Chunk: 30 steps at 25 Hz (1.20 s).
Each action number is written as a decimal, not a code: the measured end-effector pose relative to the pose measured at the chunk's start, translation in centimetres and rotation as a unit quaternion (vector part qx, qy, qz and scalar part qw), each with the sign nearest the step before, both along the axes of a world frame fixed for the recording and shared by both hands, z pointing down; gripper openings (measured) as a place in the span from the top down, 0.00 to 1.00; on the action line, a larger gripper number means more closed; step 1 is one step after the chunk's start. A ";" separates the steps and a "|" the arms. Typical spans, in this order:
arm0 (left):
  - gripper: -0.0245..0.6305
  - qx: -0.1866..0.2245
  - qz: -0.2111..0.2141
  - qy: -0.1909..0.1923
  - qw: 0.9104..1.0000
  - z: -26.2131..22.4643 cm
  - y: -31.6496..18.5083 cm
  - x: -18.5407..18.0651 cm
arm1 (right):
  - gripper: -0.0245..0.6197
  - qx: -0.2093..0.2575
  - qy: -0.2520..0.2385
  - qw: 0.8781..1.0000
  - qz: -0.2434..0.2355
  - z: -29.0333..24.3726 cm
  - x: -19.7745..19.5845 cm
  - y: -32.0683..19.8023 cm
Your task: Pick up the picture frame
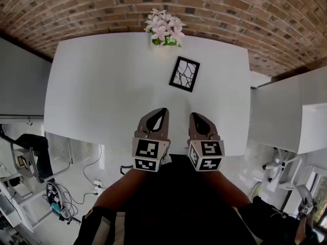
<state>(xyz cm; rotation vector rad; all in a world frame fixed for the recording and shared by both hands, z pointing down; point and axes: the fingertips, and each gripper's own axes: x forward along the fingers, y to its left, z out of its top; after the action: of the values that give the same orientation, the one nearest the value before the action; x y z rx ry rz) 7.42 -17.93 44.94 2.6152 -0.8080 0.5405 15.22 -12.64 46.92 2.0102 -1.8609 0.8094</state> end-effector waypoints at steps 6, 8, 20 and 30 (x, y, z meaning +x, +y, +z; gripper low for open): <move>0.97 -0.027 0.000 -0.004 1.000 2.8 -3.0 2.1 | 0.96 -0.023 0.004 1.000 0.008 2.4 2.6 -3.3; 0.97 -0.030 0.000 -0.013 0.999 3.8 -3.9 2.8 | 0.96 -0.034 0.004 0.999 0.011 3.4 3.4 -4.1; 0.85 -0.059 0.009 -0.065 0.996 9.5 -8.6 6.5 | 0.86 -0.078 -0.030 0.996 0.031 8.4 6.7 -7.8; 0.80 -0.092 -0.005 -0.112 0.989 14.0 -11.4 8.1 | 0.82 -0.105 -0.051 0.992 0.039 11.8 8.5 -10.2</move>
<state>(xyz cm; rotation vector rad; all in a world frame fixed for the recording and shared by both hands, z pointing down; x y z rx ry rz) 15.49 -29.36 58.91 2.4087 -0.7962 0.8753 23.70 -22.88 58.74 1.9527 -1.6780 1.0986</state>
